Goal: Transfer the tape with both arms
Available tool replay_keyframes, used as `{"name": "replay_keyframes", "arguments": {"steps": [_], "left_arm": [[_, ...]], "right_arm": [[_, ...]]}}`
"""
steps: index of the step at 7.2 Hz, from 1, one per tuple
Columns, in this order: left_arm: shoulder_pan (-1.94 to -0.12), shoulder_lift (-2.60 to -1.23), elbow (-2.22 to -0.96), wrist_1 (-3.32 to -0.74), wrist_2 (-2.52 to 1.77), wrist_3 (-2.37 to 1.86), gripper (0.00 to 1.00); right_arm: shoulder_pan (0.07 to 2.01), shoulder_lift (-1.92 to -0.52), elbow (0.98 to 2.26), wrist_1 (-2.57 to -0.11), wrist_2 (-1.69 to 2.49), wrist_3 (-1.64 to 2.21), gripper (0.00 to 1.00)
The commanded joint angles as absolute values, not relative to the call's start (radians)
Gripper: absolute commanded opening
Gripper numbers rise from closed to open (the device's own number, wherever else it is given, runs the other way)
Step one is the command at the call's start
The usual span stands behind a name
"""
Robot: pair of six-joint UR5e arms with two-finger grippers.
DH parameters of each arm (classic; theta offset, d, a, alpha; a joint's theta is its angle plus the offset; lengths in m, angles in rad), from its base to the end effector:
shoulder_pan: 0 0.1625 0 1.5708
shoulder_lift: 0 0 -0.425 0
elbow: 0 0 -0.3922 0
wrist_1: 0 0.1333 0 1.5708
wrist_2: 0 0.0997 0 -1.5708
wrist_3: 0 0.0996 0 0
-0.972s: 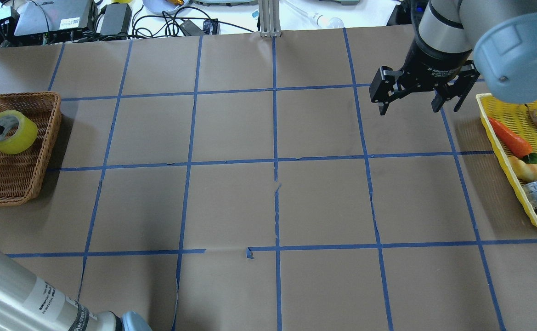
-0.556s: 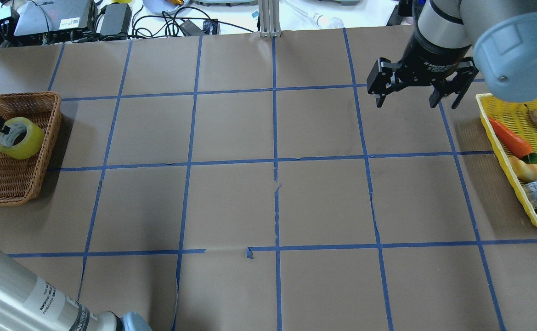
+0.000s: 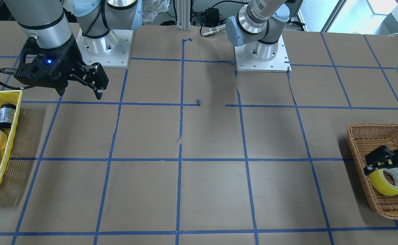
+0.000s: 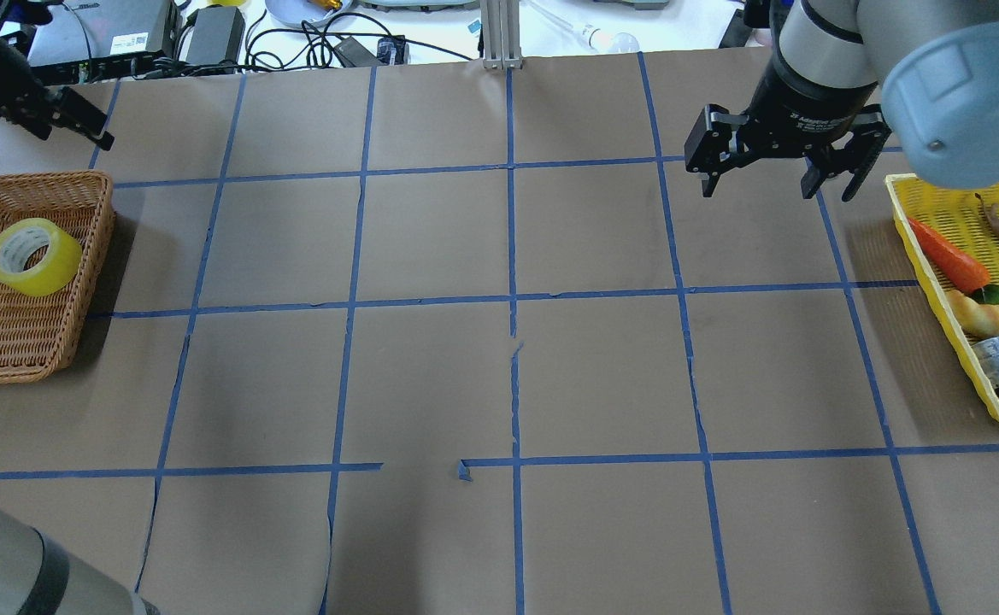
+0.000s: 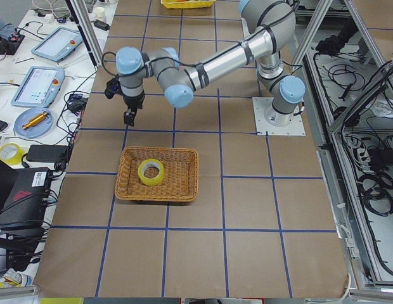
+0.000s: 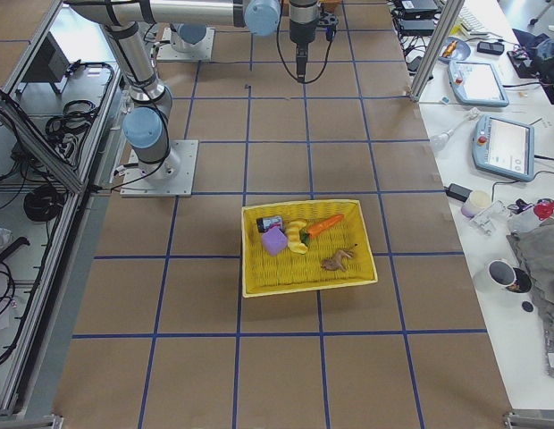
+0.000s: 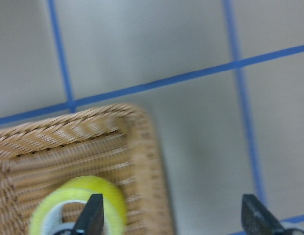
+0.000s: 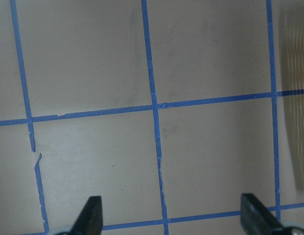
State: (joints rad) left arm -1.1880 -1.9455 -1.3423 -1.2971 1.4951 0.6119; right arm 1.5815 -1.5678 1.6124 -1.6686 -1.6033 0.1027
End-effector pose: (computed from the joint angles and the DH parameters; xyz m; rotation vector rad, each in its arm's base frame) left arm 0.1140 -0.6603 0.4150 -0.3650 -3.1060 0.2319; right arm 0.1354 -0.4965 0.4759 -0.1444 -3.1076 0.0855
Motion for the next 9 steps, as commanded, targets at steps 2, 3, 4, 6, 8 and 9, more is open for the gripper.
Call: {"name": "replay_keyframes", "arguments": {"steps": [2, 3, 4, 6, 8, 9], "left_arm": [[-1.466, -1.728, -1.481, -1.353, 1.5, 0.23, 1.0], [-1.532, -1.644, -1.558, -1.353, 1.499, 0.145, 1.0], [-1.56, -1.568, -1.613, -1.354, 1.502, 0.121, 1.0], [-1.562, -1.513, -1.631, -1.44, 1.549, 0.103, 1.0], [-1.562, -1.511, -1.614, -1.46, 1.601, 0.004, 1.0], [-1.559, -1.511, -1.605, -1.517, 1.603, -0.033, 1.0]], "right_arm": [[1.58, -1.568, 1.614, -1.667, -1.612, 0.103, 1.0], [1.578, -1.568, 1.614, -1.667, -1.612, 0.103, 1.0], [1.578, -1.568, 1.614, -1.667, -1.612, 0.103, 1.0], [1.578, -1.568, 1.614, -1.667, -1.614, 0.104, 1.0], [1.578, -1.568, 1.614, -1.666, -1.614, 0.103, 1.0], [1.578, -1.568, 1.614, -1.661, -1.615, 0.104, 1.0]]}}
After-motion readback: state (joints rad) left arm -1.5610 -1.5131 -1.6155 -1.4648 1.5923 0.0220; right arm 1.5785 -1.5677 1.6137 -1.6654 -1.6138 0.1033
